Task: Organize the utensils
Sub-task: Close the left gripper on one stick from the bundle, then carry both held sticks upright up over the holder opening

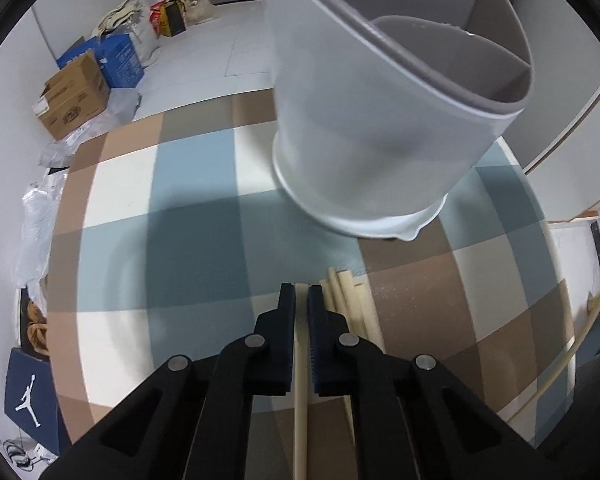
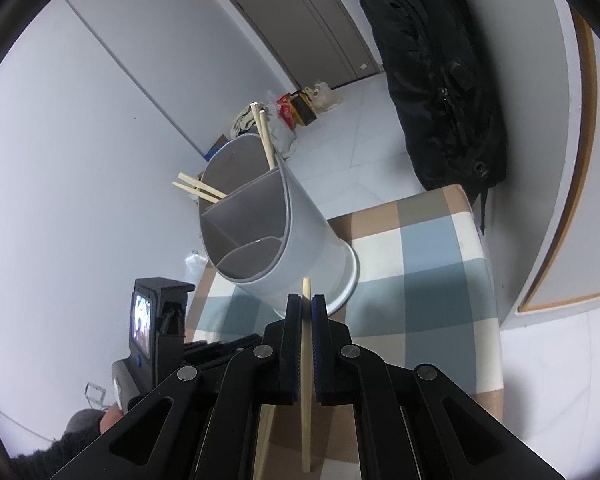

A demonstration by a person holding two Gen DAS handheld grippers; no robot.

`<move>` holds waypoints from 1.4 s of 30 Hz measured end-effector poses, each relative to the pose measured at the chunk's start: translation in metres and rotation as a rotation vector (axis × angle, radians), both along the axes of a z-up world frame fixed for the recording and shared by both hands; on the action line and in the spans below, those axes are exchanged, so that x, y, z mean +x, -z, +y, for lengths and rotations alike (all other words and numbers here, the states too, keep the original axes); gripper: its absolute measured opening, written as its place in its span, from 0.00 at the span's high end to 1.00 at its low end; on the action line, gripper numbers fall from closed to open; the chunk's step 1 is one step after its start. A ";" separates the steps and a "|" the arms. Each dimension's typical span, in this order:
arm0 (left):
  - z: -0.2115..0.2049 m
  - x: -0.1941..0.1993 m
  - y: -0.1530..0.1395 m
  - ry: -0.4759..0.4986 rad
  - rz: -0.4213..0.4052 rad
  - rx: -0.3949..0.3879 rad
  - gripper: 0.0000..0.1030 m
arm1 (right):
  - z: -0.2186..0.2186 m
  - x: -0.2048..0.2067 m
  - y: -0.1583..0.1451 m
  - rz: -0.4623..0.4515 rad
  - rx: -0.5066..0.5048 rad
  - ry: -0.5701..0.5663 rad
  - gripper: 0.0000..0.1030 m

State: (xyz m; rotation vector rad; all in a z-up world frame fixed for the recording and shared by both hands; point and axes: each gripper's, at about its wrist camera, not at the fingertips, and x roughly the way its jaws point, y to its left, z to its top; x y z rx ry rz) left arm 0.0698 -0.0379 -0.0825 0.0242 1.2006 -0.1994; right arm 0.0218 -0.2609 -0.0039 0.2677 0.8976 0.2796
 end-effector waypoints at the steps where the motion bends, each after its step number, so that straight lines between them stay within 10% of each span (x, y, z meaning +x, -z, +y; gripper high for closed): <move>1: 0.001 0.000 -0.001 -0.002 -0.002 -0.011 0.98 | 0.000 0.000 -0.001 -0.003 0.000 0.000 0.96; 42: 0.047 -0.026 -0.195 -0.226 -0.747 -0.343 0.98 | 0.044 -0.018 -0.098 -0.254 -0.039 -0.098 0.96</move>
